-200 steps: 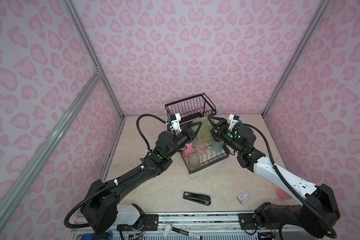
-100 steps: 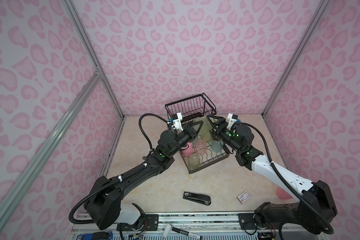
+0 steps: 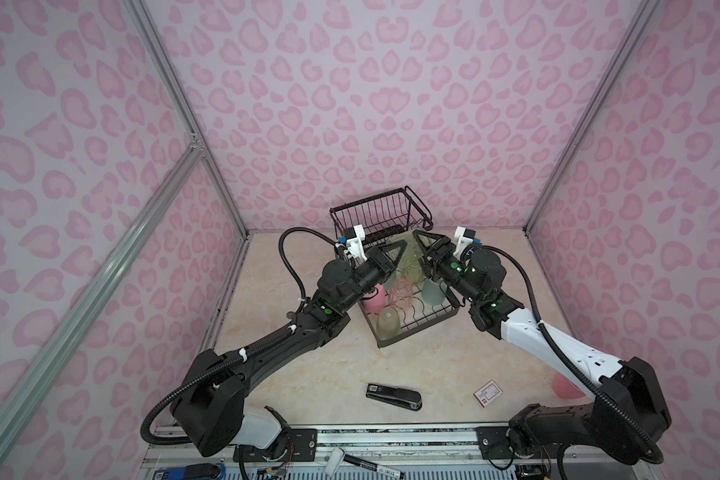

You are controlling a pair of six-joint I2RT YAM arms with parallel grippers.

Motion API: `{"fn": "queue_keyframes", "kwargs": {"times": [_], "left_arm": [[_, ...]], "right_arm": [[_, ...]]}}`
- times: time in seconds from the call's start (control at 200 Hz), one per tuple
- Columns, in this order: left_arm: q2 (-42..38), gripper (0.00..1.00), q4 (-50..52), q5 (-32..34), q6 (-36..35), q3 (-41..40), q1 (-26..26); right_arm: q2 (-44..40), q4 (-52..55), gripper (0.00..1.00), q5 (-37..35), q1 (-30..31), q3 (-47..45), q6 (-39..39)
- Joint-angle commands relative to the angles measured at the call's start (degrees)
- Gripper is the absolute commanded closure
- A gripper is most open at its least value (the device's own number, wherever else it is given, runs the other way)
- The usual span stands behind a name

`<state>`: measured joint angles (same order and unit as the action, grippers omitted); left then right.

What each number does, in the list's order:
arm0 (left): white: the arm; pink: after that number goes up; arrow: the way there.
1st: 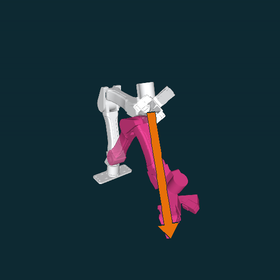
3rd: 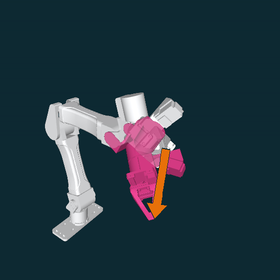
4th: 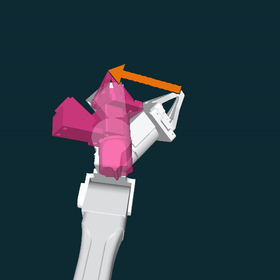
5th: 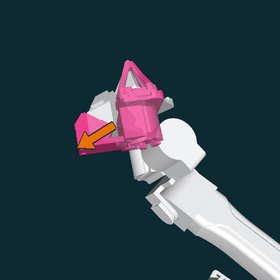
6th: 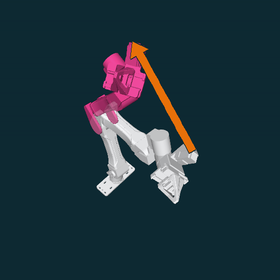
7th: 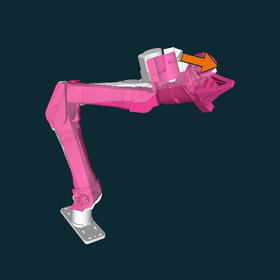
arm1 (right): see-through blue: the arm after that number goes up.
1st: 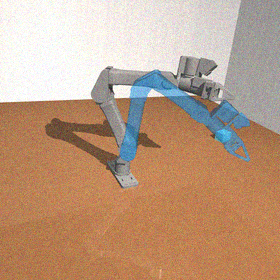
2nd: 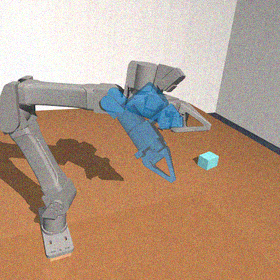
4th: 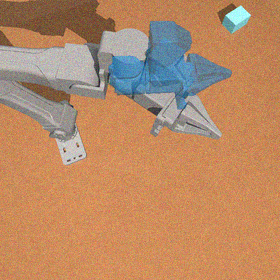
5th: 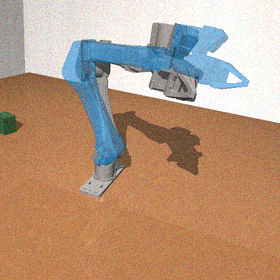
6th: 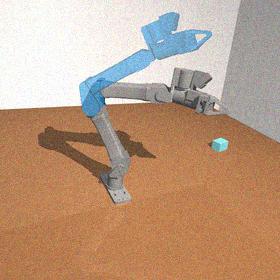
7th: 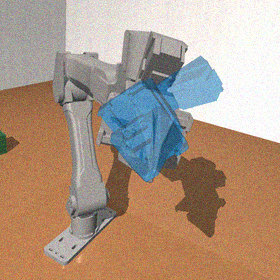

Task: Load cups into a dish rack
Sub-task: Pick up the cup from the bottom-left of the table.

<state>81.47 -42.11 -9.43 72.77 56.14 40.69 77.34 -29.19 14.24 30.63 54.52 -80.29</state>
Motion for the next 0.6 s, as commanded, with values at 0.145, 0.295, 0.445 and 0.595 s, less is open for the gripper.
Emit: {"fn": "queue_keyframes", "kwargs": {"times": [0.145,0.295,0.445,0.595], "left_arm": [[-0.8,0.67,0.0,-0.7,-1.3,1.1,0.0],[-0.9,0.65,1.4,-0.8,-1.8,1.5,-0.1],[-0.9,0.71,2.8,-0.7,-2.3,1.9,-0.2],[-0.7,0.84,3.4,-1.1,-3.2,2.3,-0.3]], "right_arm": [[-0.2,-0.5,0.41,-1.4,-0.2,-0.5,4.9],[-0.4,0.1,0.43,-1.9,-0.3,-0.4,7.0],[-0.4,-0.2,0.44,-2.0,-0.4,-0.2,8.1],[-0.3,-0.4,0.44,-1.4,-0.4,-0.1,8.1]]}}
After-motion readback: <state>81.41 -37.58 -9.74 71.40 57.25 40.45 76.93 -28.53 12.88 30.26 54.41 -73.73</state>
